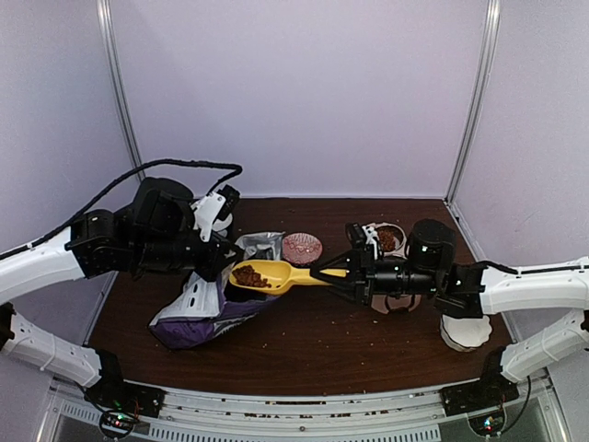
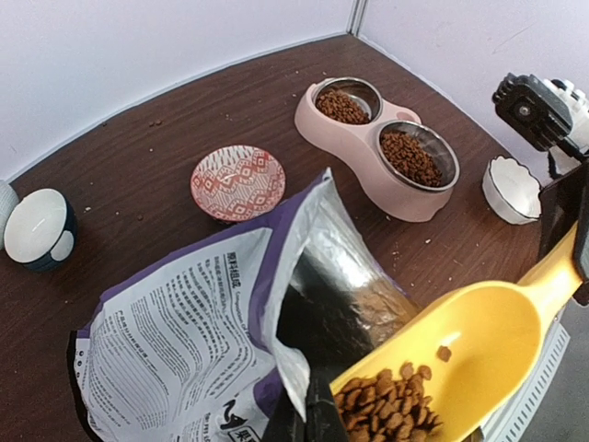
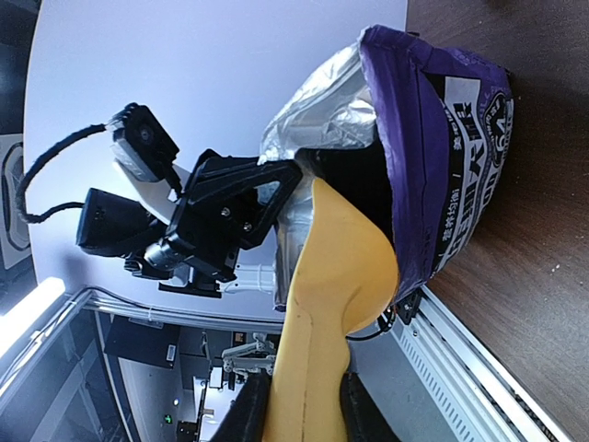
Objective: Serve the pet food
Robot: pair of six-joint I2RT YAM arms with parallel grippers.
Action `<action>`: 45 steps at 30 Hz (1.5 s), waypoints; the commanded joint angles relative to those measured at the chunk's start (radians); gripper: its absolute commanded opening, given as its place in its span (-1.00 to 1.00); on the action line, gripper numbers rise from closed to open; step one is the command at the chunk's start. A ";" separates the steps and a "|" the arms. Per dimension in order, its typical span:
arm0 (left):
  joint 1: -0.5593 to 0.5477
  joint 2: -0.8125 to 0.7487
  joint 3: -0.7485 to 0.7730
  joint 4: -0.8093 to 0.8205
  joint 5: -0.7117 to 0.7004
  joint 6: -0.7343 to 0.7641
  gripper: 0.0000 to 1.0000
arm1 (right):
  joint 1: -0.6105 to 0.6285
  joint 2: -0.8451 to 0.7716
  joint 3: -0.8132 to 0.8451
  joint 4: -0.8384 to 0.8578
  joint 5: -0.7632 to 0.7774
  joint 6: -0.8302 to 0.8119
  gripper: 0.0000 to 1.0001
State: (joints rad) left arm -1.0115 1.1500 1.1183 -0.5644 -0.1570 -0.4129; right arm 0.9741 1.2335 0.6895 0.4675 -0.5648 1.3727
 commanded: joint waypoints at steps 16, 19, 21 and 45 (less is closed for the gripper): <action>0.021 -0.047 0.041 0.098 -0.150 -0.167 -1.00 | -0.016 -0.174 -0.094 0.156 0.067 0.035 -0.76; 0.022 -0.042 0.038 0.100 -0.141 -0.172 -1.00 | -0.051 -0.214 -0.071 0.050 0.081 -0.012 -0.77; 0.022 -0.033 0.040 0.098 -0.130 -0.173 -1.00 | -0.102 -0.251 -0.076 0.001 0.078 -0.026 -0.77; 0.042 -0.008 0.104 0.067 -0.084 -0.126 -1.00 | -0.882 -0.198 -0.049 -0.230 -0.108 -0.330 -0.77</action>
State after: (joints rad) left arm -0.9756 1.1431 1.1625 -0.6060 -0.2554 -0.5583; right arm 0.1394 1.0058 0.6312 0.2192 -0.6373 1.1072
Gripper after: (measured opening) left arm 0.017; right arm 0.240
